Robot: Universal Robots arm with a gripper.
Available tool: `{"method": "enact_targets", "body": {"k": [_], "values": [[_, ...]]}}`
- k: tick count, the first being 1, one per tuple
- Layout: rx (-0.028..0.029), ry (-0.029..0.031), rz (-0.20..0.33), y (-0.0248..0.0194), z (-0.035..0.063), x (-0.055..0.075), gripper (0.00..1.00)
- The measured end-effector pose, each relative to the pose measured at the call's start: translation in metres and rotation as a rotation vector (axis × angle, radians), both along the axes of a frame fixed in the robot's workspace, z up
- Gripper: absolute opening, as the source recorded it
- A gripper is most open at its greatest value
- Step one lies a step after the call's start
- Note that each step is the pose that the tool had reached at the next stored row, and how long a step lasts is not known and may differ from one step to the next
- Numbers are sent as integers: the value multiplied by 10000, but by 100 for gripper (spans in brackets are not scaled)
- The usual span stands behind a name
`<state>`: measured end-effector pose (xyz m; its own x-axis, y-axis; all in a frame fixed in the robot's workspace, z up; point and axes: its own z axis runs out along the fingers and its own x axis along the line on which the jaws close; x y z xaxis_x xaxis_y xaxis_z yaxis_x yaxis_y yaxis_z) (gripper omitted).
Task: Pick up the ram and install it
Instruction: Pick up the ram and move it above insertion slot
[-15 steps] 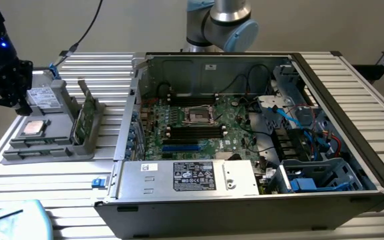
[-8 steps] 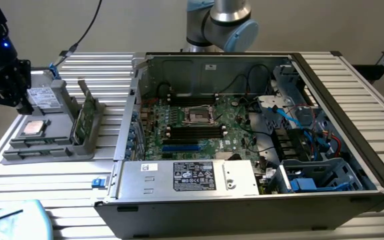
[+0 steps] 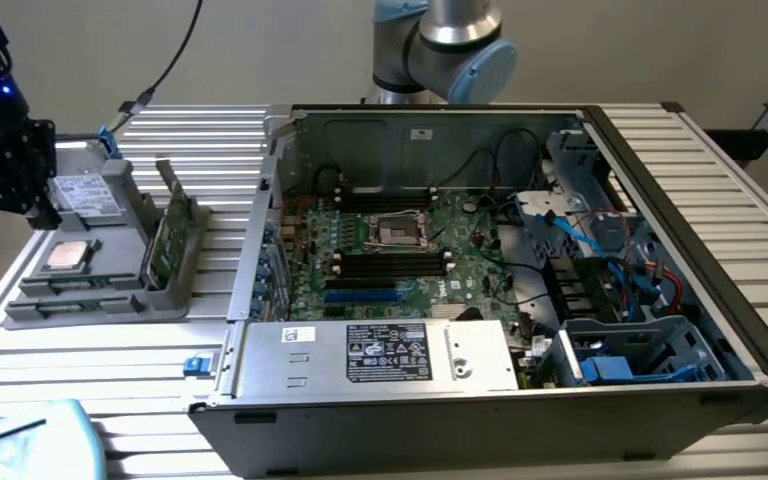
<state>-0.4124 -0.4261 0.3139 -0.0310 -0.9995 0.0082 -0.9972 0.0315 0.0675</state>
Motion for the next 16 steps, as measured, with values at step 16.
{"method": "enact_targets", "body": {"k": [16], "values": [[2, 12, 272, 0, -46, -54, 37]]}}
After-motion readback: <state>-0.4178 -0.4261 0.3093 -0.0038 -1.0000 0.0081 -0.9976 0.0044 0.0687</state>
